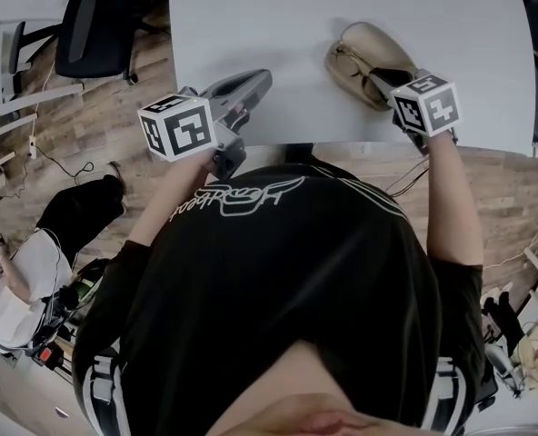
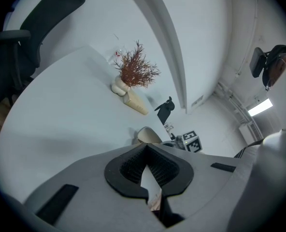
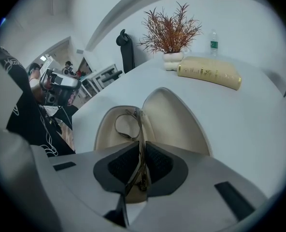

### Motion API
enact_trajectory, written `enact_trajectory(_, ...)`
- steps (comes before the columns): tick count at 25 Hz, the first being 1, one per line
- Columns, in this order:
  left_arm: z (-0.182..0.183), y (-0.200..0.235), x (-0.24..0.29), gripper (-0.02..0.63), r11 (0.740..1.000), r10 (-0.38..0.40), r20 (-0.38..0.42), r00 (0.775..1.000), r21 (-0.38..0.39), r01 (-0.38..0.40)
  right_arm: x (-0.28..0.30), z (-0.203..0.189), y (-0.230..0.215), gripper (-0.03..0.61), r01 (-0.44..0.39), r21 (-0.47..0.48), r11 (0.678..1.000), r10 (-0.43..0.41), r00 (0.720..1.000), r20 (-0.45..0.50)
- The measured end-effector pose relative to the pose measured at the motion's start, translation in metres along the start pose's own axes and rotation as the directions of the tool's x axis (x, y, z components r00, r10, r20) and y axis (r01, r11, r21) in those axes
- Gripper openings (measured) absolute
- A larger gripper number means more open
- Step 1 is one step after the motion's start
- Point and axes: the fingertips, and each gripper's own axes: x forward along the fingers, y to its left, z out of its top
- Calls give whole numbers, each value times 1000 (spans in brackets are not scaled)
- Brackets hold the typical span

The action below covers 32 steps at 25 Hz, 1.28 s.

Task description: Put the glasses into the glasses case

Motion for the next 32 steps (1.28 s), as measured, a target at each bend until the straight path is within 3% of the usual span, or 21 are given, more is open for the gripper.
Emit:
enact_trajectory(6,-3,2,-14,6,1000,7,3,1000,-1,-7,-1,5,4,29,-17,26,1000,16,1000,26)
enact_trajectory(9,-6,1,-18,6,1000,4,2,1000,0,-4,-4,9,2,86,-16,66,998,12,998,67)
enact_trajectory(15,-11,-3,-28,6,1000,-15,2,1000,17,15,-27,25,-6,112,76,106,991,-94,979,183)
enact_trajectory(19,-12,-16,-41,6,998,-37,6,999,42,37,-69,51,3,112,174,103,979,-200,908,367)
enact_trajectory(23,-13,-34,-55,6,993,-76,10,997,88,75,-106,67,29,112,220,116,969,-248,833,495)
enact_trajectory(28,-15,-72,-79,6,976,-147,24,989,164,141,-147,78,89,110,217,102,971,-233,756,612)
enact_trajectory(32,-21,-108,-110,6,959,-201,33,979,213,190,-175,80,152,110,199,60,978,-188,720,668)
